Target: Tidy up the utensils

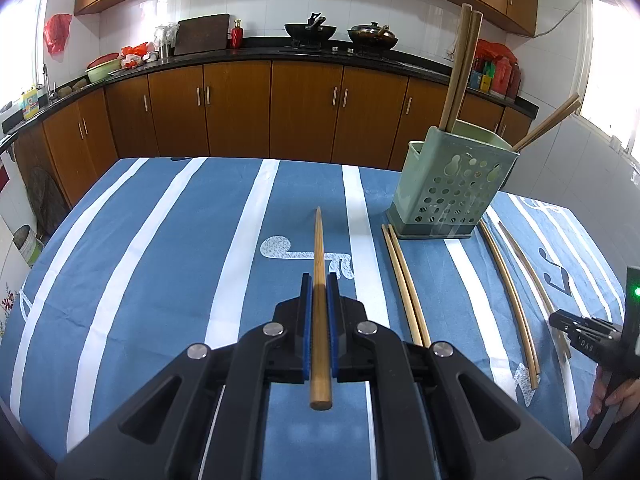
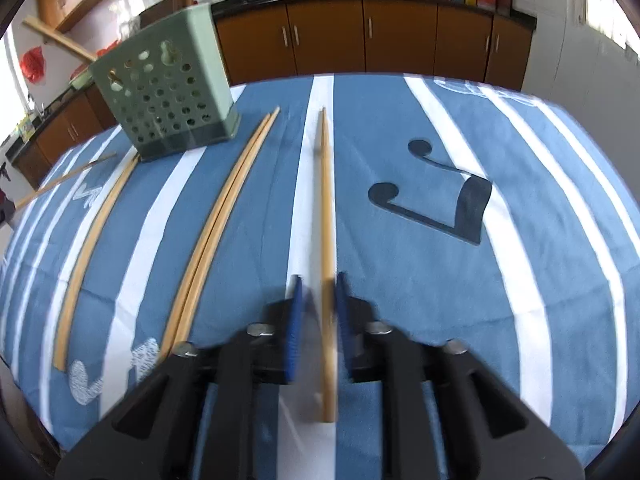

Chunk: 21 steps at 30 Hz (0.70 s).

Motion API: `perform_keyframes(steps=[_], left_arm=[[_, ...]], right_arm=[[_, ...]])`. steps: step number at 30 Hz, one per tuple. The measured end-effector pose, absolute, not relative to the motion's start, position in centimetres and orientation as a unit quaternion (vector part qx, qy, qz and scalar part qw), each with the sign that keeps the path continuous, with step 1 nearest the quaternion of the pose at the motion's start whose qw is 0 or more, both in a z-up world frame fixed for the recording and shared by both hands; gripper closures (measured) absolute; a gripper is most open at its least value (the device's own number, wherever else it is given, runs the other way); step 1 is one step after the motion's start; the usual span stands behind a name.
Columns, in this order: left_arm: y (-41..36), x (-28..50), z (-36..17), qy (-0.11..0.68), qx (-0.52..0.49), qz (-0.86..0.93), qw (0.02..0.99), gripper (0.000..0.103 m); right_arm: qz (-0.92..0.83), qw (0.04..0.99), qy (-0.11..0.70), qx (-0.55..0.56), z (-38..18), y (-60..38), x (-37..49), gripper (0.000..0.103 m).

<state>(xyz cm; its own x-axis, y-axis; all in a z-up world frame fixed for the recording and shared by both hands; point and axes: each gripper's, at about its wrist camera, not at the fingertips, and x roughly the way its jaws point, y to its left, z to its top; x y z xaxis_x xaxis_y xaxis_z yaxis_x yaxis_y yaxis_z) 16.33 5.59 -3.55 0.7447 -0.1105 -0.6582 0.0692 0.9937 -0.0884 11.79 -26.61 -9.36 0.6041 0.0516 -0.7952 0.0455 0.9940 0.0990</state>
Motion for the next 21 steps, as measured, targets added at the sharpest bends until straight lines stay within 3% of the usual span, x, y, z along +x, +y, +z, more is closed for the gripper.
perform_keyframes(steps=[13,21], left_arm=[[5.7,15.7,-1.9,0.33,-0.031,-0.045,0.942,0.095],[5.4,15.7,-2.0,0.33,-0.03,-0.047,0.942,0.095]], right_arm=[[0.023,0.928,0.364,0.076,-3.9,-26.1,10.7,0.095],[0.022,0.906,0.419,0.048,-7.5,-24.9,12.2,0.095]])
